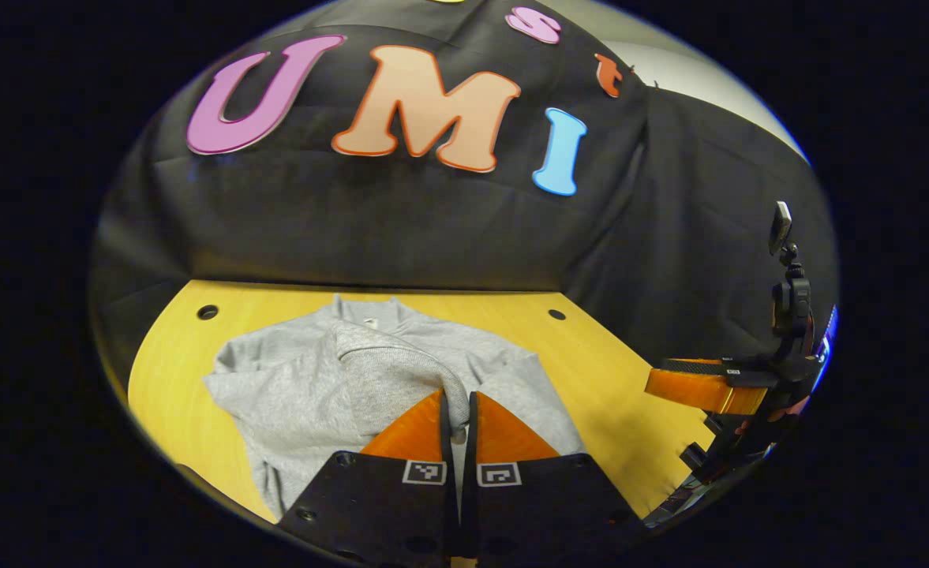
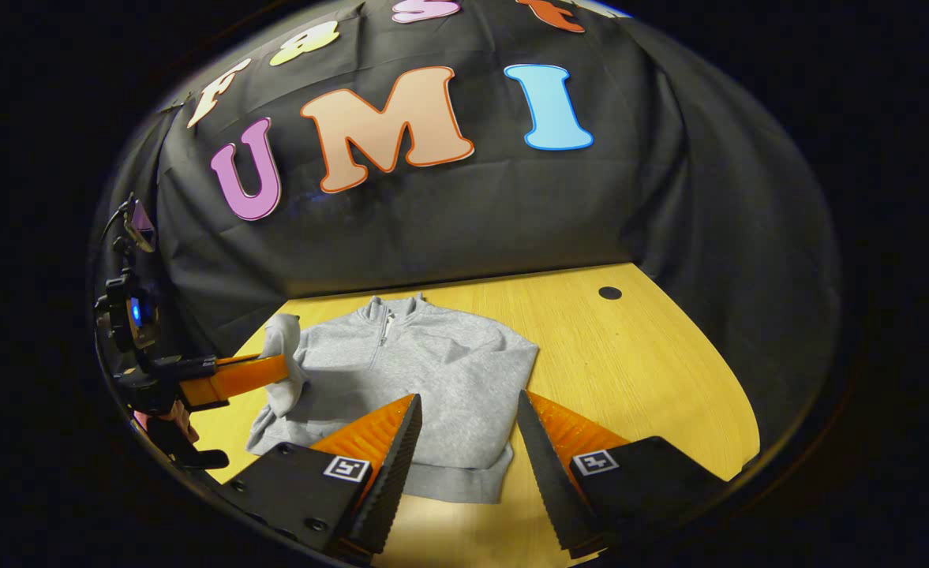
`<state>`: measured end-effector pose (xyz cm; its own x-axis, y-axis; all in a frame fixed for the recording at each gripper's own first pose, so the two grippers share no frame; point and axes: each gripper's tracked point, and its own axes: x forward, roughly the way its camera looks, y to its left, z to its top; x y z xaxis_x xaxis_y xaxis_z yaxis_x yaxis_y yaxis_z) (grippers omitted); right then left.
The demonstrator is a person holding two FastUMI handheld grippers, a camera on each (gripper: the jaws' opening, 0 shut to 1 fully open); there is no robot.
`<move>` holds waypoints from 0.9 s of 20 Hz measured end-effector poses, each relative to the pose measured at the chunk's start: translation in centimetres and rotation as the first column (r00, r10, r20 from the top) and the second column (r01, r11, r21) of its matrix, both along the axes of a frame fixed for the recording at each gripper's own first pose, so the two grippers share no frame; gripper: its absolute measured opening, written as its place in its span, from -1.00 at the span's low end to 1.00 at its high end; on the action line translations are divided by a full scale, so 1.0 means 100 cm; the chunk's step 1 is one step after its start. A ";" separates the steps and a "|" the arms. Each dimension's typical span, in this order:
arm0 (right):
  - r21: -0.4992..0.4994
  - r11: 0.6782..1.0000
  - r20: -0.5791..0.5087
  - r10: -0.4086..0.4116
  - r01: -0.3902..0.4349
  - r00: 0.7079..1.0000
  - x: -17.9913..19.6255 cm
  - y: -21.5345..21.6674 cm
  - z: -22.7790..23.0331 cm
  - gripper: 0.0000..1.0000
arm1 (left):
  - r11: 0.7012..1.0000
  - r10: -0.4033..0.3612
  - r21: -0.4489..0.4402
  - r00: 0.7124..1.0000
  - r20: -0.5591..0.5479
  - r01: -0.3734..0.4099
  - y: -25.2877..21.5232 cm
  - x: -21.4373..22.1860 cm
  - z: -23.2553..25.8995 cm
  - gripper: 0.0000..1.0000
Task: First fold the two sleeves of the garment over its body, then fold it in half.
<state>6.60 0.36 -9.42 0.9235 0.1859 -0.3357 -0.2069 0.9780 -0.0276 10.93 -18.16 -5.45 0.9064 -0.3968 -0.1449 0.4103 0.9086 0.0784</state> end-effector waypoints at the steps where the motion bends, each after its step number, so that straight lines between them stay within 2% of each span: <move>1: -0.001 1.000 -0.002 0.000 0.000 1.000 0.002 -0.005 0.001 0.56 | 1.000 -0.028 0.011 1.000 0.001 0.028 -0.015 0.007 0.001 -1.00; 6: -0.006 1.000 -0.022 -0.014 0.014 1.000 0.008 -0.033 -0.007 0.56 | 0.988 -0.120 0.097 0.993 -0.002 0.119 -0.074 0.047 -0.009 -1.00; 10: -0.003 1.000 -0.051 -0.023 0.023 0.998 0.013 -0.049 -0.018 0.56 | 0.972 -0.164 0.161 0.984 -0.073 0.174 -0.108 0.074 -0.045 -1.00; 15: -0.005 0.999 -0.087 -0.035 0.035 0.996 0.021 -0.061 -0.034 0.56 | 0.962 -0.150 0.208 0.977 -0.150 0.179 -0.125 0.106 -0.085 -1.00; 16: -0.006 0.999 -0.094 -0.038 0.037 0.995 0.023 -0.063 -0.038 0.43 | 0.959 -0.137 0.226 0.978 -0.158 0.170 -0.126 0.117 -0.093 -1.00; 18: -0.010 0.999 -0.104 -0.042 0.042 0.994 0.024 -0.064 -0.043 0.43 | 0.959 -0.109 0.244 0.981 -0.159 0.146 -0.125 0.136 -0.104 -0.95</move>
<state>9.01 -6.06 -13.70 0.8904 0.1447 -0.4315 -0.1677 0.9857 -0.0154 24.49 -30.63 -15.84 0.8133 -0.4409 -0.3797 0.5450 0.8058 0.2315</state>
